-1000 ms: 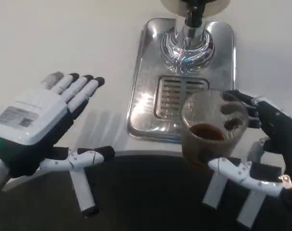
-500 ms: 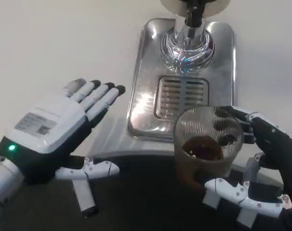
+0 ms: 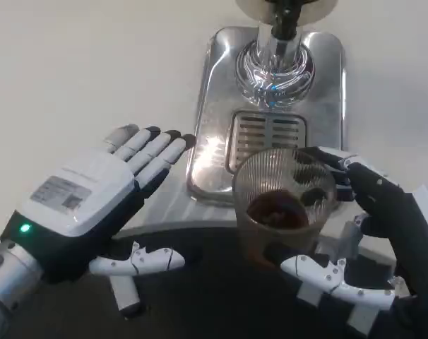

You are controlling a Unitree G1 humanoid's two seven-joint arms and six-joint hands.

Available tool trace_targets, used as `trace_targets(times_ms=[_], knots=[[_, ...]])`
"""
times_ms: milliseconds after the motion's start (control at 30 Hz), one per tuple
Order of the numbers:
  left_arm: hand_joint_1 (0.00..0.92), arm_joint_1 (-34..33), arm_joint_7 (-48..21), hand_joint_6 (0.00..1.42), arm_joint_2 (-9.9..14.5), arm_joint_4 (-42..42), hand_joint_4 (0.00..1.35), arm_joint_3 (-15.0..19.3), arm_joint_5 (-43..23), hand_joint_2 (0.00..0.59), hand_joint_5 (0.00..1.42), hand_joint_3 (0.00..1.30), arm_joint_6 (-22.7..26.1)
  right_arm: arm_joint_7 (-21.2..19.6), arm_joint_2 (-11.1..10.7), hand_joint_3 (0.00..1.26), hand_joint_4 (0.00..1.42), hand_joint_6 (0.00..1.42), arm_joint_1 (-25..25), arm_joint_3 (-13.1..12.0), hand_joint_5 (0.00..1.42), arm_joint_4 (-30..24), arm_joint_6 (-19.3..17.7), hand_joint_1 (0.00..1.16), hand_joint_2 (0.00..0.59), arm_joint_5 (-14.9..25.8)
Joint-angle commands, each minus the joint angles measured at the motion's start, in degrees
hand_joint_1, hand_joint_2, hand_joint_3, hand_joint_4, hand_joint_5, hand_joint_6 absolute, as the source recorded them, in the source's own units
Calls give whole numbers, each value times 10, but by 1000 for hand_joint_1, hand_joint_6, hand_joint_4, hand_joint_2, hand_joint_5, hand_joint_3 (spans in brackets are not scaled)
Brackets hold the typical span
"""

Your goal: Grasp the cup under the faucet to collect the drink, then remove the cup.

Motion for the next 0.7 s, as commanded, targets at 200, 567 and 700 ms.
trace_targets(times_ms=[200, 567, 700], knots=[[0, -4, 9, 0, -5, 16, 0, 0, -2, 141, 0, 0, 2, -4, 8, 724, 733, 1155, 2, 7, 806, 3, -11, 1162, 273, 2], [0, -15, 7, 0, -7, 28, 0, -6, -4, 141, 0, 0, 5, -8, 15, 730, 743, 1159, 5, 13, 813, 4, -11, 1162, 267, -2], [0, -16, 8, 0, -7, 31, 0, -4, -4, 141, 0, 0, 5, -9, 16, 731, 743, 1160, 8, 18, 818, 2, -11, 1162, 262, -6]])
